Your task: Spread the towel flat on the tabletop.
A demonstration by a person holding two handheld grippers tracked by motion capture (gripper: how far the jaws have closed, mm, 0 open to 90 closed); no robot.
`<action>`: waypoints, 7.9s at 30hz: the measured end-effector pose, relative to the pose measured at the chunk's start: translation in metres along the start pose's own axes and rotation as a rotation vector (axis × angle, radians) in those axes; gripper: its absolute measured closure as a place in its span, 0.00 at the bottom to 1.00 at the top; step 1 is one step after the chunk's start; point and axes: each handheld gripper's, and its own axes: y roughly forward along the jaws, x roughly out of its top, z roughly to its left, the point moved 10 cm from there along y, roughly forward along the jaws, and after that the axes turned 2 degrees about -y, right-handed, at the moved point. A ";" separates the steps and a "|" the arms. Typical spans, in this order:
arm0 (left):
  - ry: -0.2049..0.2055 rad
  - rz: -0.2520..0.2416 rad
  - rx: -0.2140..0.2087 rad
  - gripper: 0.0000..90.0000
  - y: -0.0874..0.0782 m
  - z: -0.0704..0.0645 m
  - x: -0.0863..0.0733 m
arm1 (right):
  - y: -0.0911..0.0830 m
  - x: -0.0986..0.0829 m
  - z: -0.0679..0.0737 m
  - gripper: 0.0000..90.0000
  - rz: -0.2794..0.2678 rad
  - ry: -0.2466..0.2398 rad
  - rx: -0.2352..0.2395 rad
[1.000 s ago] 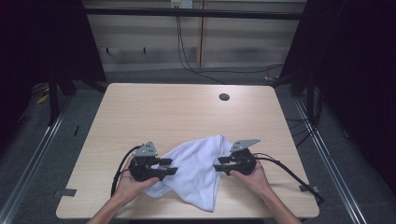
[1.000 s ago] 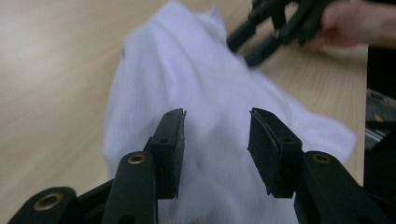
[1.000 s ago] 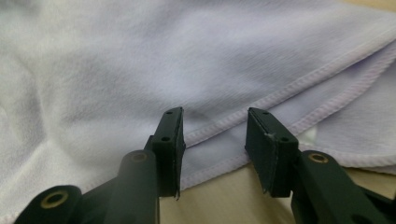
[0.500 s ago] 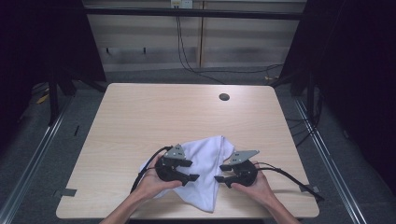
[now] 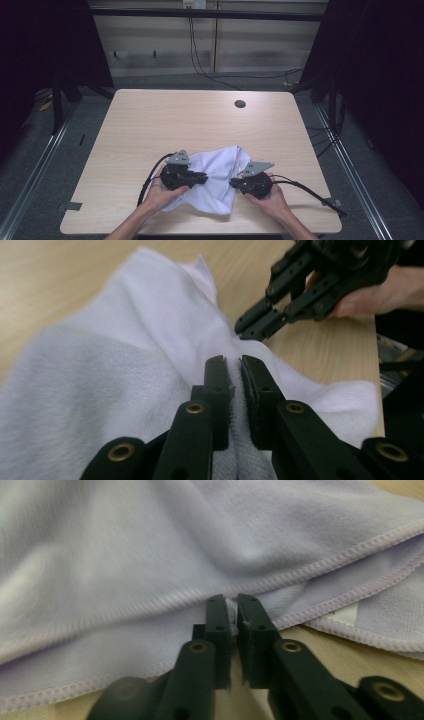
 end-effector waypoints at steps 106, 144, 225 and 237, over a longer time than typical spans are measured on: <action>-0.119 0.020 -0.156 0.74 -0.014 -0.028 -0.019 | -0.044 0.056 0.003 0.66 -0.221 0.225 0.145; -0.276 -0.077 0.082 0.95 -0.037 0.069 -0.026 | 0.023 0.022 0.099 0.78 -0.018 -0.116 0.225; 0.015 -0.558 0.264 0.98 -0.209 0.070 0.208 | -0.235 0.218 -0.153 0.96 -0.633 0.220 -0.206; 0.052 -0.430 0.161 0.98 -0.194 0.020 0.123 | -0.238 0.161 -0.085 0.96 -0.611 0.167 -0.090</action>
